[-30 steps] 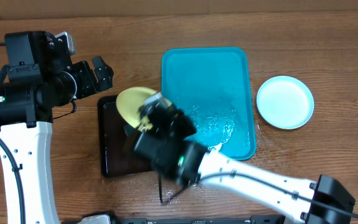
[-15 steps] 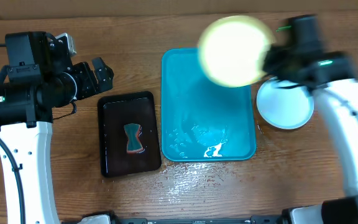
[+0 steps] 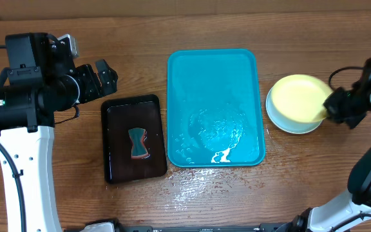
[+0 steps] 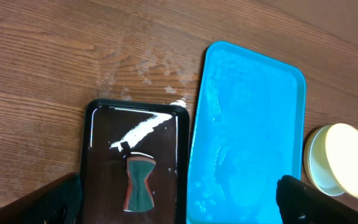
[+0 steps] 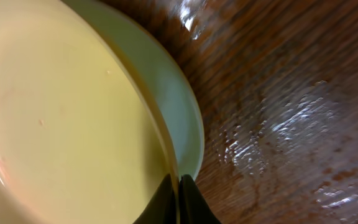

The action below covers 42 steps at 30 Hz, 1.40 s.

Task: Clean dirty plates on tray and stack at the side
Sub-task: 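Carry the yellow plate right and stack it on the plate pile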

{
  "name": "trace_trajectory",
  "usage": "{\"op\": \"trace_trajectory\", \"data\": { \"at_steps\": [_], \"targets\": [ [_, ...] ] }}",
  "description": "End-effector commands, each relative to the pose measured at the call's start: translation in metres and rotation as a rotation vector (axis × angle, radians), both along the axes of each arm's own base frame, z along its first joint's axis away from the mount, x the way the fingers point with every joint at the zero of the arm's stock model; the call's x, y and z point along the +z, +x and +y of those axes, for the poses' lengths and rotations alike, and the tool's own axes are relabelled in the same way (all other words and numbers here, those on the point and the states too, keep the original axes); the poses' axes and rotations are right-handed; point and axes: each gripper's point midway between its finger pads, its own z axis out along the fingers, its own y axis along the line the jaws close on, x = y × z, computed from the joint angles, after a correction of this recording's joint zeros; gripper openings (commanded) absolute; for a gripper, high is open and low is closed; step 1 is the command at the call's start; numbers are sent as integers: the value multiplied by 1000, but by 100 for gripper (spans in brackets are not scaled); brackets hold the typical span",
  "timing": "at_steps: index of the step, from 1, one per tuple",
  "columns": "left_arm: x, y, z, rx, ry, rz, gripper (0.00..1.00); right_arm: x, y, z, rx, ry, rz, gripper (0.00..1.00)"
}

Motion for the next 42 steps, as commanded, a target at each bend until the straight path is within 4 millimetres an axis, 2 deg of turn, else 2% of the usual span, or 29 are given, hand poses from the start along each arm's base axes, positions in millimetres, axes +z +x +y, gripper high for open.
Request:
{"op": "trace_trajectory", "data": {
  "at_steps": [1,3,5,8,11,15,18,21,25,28,31,34,37,40,42],
  "targets": [
    [14,-1,-1,-1,-6,-41,100,-3,3,13,30,41,-36,16],
    [14,-1,-1,-1,-6,-40,100,-3,3,12,8,36,-33,35],
    [14,-1,-1,-1,-6,-40,100,3,4,15,16,40,-51,44],
    [14,-1,-1,-1,-6,-41,100,21,8,31,89,40,-104,48],
    [15,0,-1,-1,-6,-44,100,54,15,71,249,58,-214,45],
    [15,0,-1,-1,-6,-44,100,93,18,152,578,43,-374,45],
    [14,-1,-1,-1,-7,-41,100,103,12,221,819,51,-448,45],
    [13,-2,-1,-1,-7,-34,100,99,4,280,990,36,-486,45],
    [13,-3,-1,-1,-8,-29,100,85,-5,338,1152,-44,-527,47],
    [13,-3,-1,-2,-10,-30,100,64,-12,380,1266,-100,-547,48],
    [13,-3,-2,-4,-11,-30,100,41,-22,407,1374,-110,-541,48],
    [13,-3,-2,-4,-11,-30,100,24,-29,418,1460,-150,-529,49],
    [13,-3,-2,-4,-11,-30,100,25,-33,426,1512,-172,-550,49],
    [12,-4,-2,-5,-11,-26,100,25,-25,417,1499,-243,-549,56],
    [10,-7,-3,-5,-13,-10,100,26,-13,404,1390,-276,-528,57]
  ]
}}
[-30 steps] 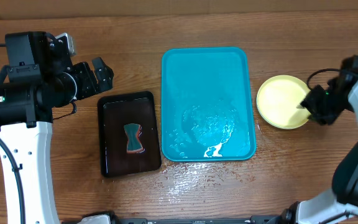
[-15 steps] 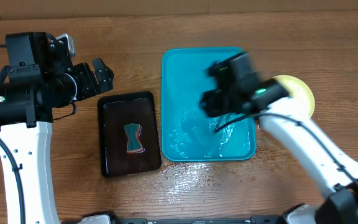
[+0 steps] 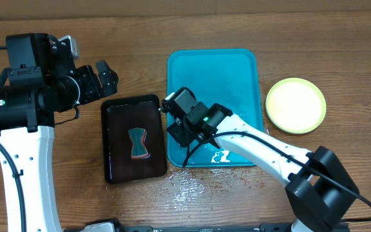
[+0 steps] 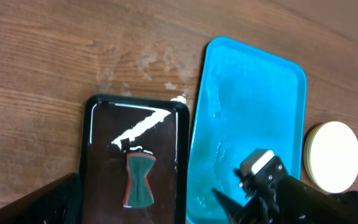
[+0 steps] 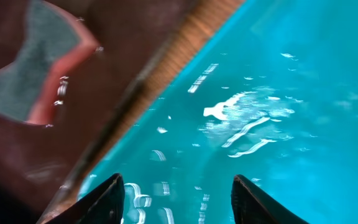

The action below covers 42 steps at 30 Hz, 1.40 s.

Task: Clean dirty plates on tray and stack at the side

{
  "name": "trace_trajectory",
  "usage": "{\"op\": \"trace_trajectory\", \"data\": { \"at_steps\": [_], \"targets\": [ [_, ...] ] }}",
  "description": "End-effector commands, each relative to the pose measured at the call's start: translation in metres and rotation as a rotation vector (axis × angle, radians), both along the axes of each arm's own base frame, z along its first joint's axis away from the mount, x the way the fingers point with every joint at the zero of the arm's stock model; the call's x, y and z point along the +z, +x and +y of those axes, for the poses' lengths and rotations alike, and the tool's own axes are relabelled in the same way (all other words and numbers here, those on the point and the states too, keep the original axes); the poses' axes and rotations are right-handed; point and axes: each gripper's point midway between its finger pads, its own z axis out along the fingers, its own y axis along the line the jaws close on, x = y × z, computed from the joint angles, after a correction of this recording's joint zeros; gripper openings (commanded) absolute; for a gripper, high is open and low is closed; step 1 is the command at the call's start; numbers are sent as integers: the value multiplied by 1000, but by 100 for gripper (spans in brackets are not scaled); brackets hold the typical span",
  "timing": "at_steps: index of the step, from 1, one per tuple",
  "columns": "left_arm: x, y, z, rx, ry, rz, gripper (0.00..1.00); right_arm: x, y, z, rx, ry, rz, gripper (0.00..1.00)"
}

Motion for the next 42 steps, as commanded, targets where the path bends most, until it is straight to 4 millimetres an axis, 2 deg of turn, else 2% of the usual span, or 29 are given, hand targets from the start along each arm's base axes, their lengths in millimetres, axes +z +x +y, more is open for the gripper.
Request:
{"op": "trace_trajectory", "data": {
  "at_steps": [1,4,7,11,14,15,16,17,20,22,24,28,32,42],
  "targets": [
    [10,-6,-4,-26,-4,-17,100,11,29,-29,-220,-5,-36,57],
    [6,-13,-11,-89,23,3,98,21,36,-39,-294,78,48,56],
    [3,-19,-22,-151,49,20,97,47,43,-50,-316,168,98,56],
    [-1,-26,-31,-181,161,36,96,107,53,-80,-377,242,14,57],
    [-2,-31,-51,-249,248,31,100,167,54,-110,-434,293,-132,59],
    [-2,-32,-58,-273,273,26,100,184,50,-117,-444,314,-175,63],
    [-2,-34,-66,-300,303,19,100,202,46,-124,-452,340,-220,76],
    [-2,-35,-74,-324,331,9,100,217,41,-129,-453,366,-253,100],
    [0,-35,-100,-398,361,-33,100,259,23,-140,-444,446,-345,100],
    [-1,-35,-114,-435,354,-42,100,273,12,-145,-440,474,-376,100],
    [-2,-31,-123,-450,351,-55,100,285,3,-150,-436,497,-402,100],
    [-9,-25,-129,-453,347,-39,100,297,-5,-154,-433,521,-429,100],
    [-14,-8,-137,-450,343,-58,100,296,-4,-154,-433,518,-427,100],
    [-44,4,-143,-465,364,29,100,284,3,-150,-437,496,-401,100]
  ]
}}
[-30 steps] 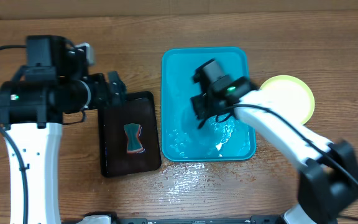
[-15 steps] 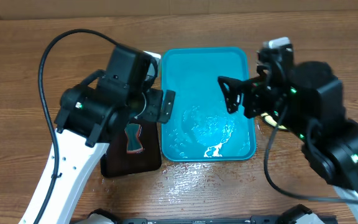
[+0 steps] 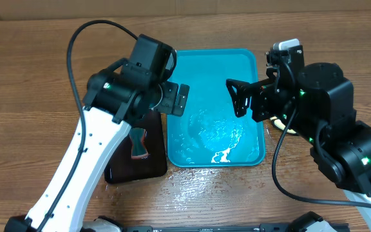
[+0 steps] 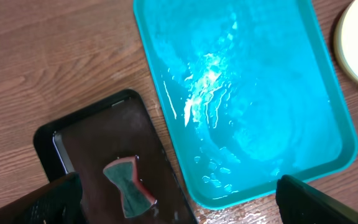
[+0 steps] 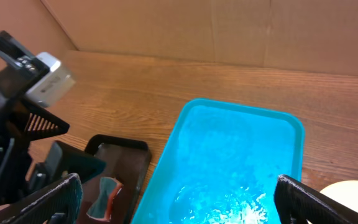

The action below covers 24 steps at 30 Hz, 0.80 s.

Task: Clean dirty plates on tray and stack at the side

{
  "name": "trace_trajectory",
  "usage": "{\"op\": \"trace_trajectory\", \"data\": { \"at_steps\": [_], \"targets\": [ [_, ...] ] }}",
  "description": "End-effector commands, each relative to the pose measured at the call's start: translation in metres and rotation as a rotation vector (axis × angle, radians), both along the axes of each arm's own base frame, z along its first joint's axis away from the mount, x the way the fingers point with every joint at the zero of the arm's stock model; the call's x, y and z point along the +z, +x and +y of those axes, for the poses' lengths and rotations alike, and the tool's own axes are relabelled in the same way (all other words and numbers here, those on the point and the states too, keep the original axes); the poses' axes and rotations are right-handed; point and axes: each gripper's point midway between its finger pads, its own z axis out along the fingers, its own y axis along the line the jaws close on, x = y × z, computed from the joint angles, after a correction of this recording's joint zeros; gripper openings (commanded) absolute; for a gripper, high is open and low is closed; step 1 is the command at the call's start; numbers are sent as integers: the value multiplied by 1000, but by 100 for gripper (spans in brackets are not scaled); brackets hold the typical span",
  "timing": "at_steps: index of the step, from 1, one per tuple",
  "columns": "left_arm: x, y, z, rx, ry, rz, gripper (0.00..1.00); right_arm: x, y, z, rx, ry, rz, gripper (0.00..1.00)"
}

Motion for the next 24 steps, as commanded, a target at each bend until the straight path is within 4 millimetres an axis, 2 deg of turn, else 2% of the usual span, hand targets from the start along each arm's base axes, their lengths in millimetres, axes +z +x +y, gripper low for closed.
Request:
{"op": "trace_trajectory", "data": {
  "at_steps": [1,3,5,8,11,13,16,18,22,24],
  "targets": [
    [-1,8,-3,-2,16,-6,100,-4,3,-2,-14,-5,8,100],
    [-7,10,-4,-2,23,8,100,-10,0,-3,-14,-10,17,100],
    [-12,12,-5,-2,29,22,100,-21,-12,-12,-12,-43,44,100],
    [-19,14,-6,-2,38,40,100,-19,-20,-39,-88,-59,-19,100],
    [-26,16,-7,-3,47,57,100,-6,-15,-72,-203,7,-175,100],
    [-30,17,-8,-3,53,68,100,-8,-16,-91,-260,51,-270,100],
    [-36,19,-9,-3,60,83,100,-28,-21,-110,-311,85,-352,100],
    [-40,20,-9,-3,64,92,100,-49,-28,-121,-344,91,-385,100],
    [-43,21,-10,-3,68,100,100,-91,-42,-130,-369,92,-404,100],
    [-43,21,-10,-3,68,100,100,-106,-47,-132,-372,98,-426,100]
  ]
}}
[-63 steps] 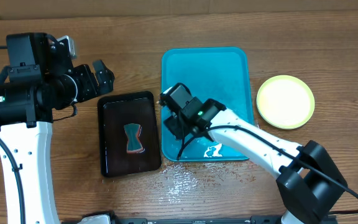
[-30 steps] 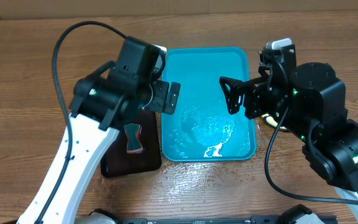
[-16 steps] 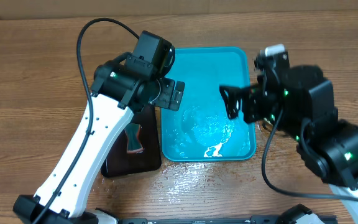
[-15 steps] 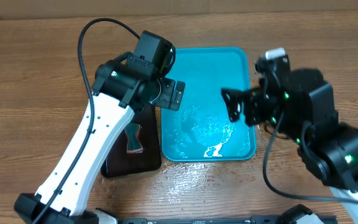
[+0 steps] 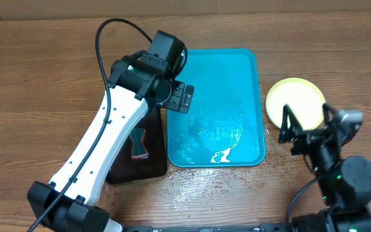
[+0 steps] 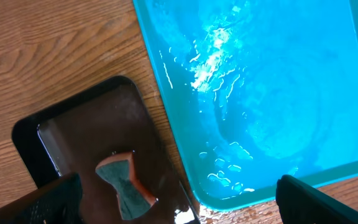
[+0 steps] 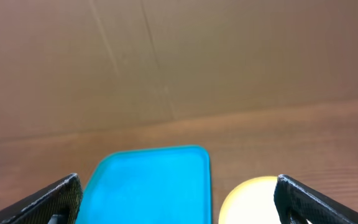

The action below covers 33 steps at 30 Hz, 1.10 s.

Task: Clean dirty plates on tray and stack at the side

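Observation:
The blue tray holds only water and no plates. Right of it, the yellow plate tops the stack on the wood; it also shows at the bottom edge of the right wrist view. My left gripper hangs open over the tray's left edge. Its wrist view looks down on the wet blue tray and the sponge. My right gripper is open and empty, just in front of the plates, facing the blue tray.
A black tray with a green and red sponge lies left of the blue tray, partly under my left arm. Water is spilled on the wood in front of the trays. A cardboard wall closes the back.
My right arm was high over the tray's right side, hiding the plates; now it sits at the front right with the plates in view. The left gripper has shifted slightly right.
First my right gripper was shut on the yellow plate's rim, over a paler plate at the right, with the left arm at the far left. Then the plate lay stacked and the right gripper was open over the tray's front left. Later both arms hung over the tray.

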{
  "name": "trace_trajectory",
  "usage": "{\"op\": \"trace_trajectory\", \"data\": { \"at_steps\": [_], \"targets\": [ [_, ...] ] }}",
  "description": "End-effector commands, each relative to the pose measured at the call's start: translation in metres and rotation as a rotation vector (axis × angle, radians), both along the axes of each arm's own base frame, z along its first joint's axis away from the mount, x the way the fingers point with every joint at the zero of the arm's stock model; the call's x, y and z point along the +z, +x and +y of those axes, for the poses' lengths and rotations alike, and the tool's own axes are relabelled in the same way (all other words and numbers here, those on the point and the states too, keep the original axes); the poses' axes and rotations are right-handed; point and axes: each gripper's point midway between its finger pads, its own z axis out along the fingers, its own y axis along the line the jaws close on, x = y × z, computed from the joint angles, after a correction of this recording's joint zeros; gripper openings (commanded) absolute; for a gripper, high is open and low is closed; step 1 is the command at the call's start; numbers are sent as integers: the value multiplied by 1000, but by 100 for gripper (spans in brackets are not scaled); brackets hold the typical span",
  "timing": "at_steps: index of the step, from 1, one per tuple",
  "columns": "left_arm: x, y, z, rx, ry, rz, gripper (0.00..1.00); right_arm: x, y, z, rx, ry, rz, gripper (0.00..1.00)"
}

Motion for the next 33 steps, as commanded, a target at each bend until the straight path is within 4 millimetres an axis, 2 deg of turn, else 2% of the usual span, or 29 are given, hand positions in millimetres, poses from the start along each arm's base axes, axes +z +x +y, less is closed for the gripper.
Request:
{"op": "trace_trajectory", "data": {
  "at_steps": [1,9,15,26,31,33],
  "targets": [
    [6,5,-3,-6,2,-23,100,-18,-10,-2,-1,4,-54,100],
    [6,5,-3,-6,2,-23,100,-58,-17,-5,-12,16,-146,100],
    [6,5,-3,-6,2,-23,100,-75,-14,-5,-13,23,-200,100],
    [6,5,-3,-6,2,-23,100,-81,-13,-5,-16,19,-171,100],
    [6,5,-3,-6,2,-23,100,-102,-13,-5,-15,8,-87,100],
    [6,5,-3,-6,2,-23,100,-101,-13,-5,-15,8,-92,100]
  ]
}}
